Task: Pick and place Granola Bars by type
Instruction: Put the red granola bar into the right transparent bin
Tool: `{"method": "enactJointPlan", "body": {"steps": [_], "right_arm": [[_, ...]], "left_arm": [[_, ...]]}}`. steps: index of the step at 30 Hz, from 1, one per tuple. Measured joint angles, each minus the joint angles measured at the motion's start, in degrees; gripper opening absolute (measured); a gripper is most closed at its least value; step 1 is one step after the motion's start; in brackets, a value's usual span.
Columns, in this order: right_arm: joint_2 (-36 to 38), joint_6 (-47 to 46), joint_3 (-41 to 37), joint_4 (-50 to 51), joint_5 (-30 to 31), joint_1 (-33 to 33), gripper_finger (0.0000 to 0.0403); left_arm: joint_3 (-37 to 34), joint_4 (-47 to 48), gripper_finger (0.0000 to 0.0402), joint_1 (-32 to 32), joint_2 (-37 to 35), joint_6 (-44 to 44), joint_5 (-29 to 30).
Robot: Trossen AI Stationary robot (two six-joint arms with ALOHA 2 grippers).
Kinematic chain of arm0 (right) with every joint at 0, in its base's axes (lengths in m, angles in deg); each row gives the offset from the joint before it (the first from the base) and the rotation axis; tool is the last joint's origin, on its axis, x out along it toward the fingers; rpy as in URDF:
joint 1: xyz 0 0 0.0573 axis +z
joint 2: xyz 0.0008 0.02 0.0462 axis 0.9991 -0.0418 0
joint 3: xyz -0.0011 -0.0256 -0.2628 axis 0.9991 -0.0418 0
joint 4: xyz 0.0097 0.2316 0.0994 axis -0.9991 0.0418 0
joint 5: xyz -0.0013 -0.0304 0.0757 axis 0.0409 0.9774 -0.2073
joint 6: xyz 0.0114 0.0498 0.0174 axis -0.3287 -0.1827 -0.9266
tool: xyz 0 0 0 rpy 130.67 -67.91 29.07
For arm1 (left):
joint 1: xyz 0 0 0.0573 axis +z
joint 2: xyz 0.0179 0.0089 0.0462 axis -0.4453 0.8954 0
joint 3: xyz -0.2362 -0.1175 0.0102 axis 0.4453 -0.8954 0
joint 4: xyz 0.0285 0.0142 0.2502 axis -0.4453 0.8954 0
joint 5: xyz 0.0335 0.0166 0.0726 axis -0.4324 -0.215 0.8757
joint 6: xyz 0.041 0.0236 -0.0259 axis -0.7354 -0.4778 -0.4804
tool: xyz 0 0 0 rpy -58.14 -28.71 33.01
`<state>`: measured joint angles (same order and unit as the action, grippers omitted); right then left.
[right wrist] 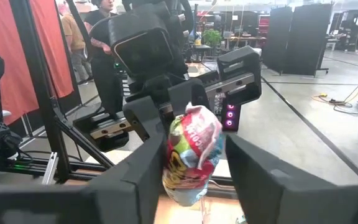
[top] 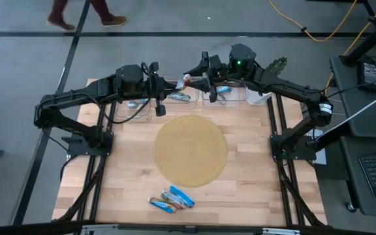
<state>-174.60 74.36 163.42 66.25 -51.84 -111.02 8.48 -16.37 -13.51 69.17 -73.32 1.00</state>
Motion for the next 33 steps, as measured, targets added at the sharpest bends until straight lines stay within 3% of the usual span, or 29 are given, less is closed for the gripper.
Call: {"method": "enactJointPlan", "body": {"steps": [9, 14, 25, 33], "right_arm": [[0.0, 0.0, 0.0, 0.0, 0.1, 0.0, 0.0078], [0.0, 0.0, 0.0, 0.0, 0.1, 0.0, 0.0043], [0.0, 0.0, 0.0, 0.1, 0.1, 0.0, 0.0037], [0.0, 0.0, 0.0, 0.8, 0.1, 0.0, 0.0036]], "left_arm": [[0.0, -0.1, 0.0006, 0.0, 0.0, 0.5, 0.1], [0.0, -0.1, 0.0015, 0.0, 0.0, 1.0, 0.0], [0.0, 2.9, 0.0103, -0.1, -3.3, 2.5, 0.0], [0.0, 10.8, 0.0156, -0.1, -9.3, 5.3, 7.0]]}}
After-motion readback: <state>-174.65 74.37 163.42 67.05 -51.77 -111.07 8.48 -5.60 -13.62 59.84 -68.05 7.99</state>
